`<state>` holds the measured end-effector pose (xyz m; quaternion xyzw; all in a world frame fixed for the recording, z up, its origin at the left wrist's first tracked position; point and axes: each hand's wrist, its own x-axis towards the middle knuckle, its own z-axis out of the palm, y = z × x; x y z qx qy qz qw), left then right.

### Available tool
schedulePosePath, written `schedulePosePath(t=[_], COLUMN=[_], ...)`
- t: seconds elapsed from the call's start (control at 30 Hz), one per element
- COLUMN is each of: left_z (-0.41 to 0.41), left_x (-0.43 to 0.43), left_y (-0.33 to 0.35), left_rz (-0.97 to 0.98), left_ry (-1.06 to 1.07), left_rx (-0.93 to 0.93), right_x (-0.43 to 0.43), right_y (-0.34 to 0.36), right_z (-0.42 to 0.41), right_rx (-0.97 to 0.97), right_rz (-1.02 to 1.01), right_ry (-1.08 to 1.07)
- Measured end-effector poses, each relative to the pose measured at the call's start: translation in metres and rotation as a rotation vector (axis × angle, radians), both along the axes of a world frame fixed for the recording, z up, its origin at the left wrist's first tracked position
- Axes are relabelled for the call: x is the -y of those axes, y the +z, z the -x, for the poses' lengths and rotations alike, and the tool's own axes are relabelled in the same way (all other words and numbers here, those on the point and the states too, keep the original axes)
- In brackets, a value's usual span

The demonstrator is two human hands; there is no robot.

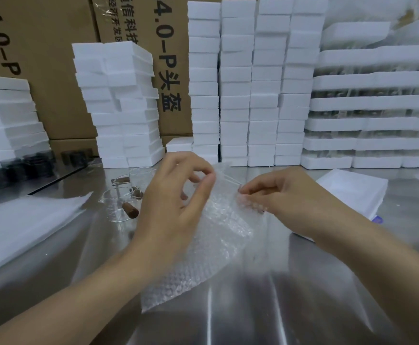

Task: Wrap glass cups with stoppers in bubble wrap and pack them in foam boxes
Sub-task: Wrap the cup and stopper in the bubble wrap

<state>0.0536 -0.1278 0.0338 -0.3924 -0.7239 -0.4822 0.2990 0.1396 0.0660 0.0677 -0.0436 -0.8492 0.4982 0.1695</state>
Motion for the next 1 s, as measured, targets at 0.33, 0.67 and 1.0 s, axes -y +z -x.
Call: schedulePosePath(t=[0.33, 0.67, 1.0], left_z=[-0.009, -0.001, 0.03], left_x=[-0.004, 0.025, 0.032], left_y=[-0.001, 0.039, 0.033], left_rz=[0.151, -0.13, -0.055], left_ry=[0.012, 0.057, -0.354], left_rx=[-0.444, -0.342, 0.664], right_x=[0.003, 0.008, 0.006], right_y=[0.004, -0.001, -0.008], right_z=[-0.005, -0.002, -0.002], right_rx=[0.094, 0.092, 0.026], right_rz=[0.039, 0.484, 0.552], right_ry=[0.085, 0.191, 0.249])
